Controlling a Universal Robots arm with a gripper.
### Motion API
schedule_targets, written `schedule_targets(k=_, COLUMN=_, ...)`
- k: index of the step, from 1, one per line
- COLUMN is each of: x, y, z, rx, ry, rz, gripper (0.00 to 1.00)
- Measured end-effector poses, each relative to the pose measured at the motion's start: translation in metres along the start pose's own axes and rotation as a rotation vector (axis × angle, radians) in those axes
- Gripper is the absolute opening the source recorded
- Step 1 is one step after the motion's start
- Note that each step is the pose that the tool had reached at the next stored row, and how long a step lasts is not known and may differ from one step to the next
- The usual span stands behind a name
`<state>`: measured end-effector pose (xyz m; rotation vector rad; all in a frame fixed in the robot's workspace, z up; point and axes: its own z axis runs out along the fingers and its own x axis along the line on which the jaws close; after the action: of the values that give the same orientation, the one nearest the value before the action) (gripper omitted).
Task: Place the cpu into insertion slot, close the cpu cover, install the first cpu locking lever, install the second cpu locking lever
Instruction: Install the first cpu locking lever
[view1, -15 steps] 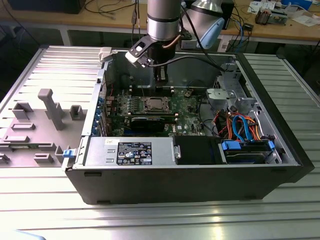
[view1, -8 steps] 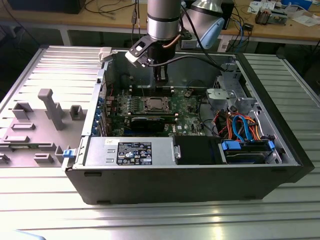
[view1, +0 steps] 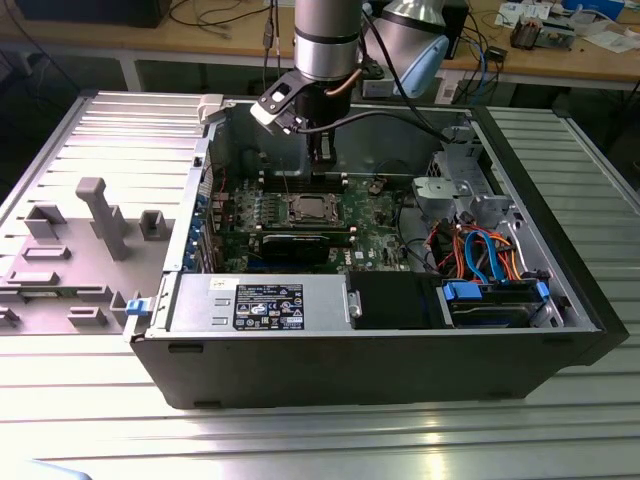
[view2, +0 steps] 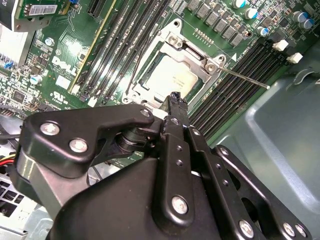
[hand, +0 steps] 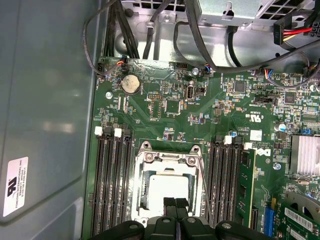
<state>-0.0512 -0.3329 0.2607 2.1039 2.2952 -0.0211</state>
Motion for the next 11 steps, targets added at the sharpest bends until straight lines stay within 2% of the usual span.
schedule_targets(k=2, x=0.0000, y=0.0000, z=-0.0001, rx=-0.0001, ry=0.0002, rz=0.000, gripper=0.11)
schedule_targets(k=11, x=-0.0003, y=0.0001, z=-0.0104, rx=0.0003, ry=0.0000, rz=0.000, gripper=0.11)
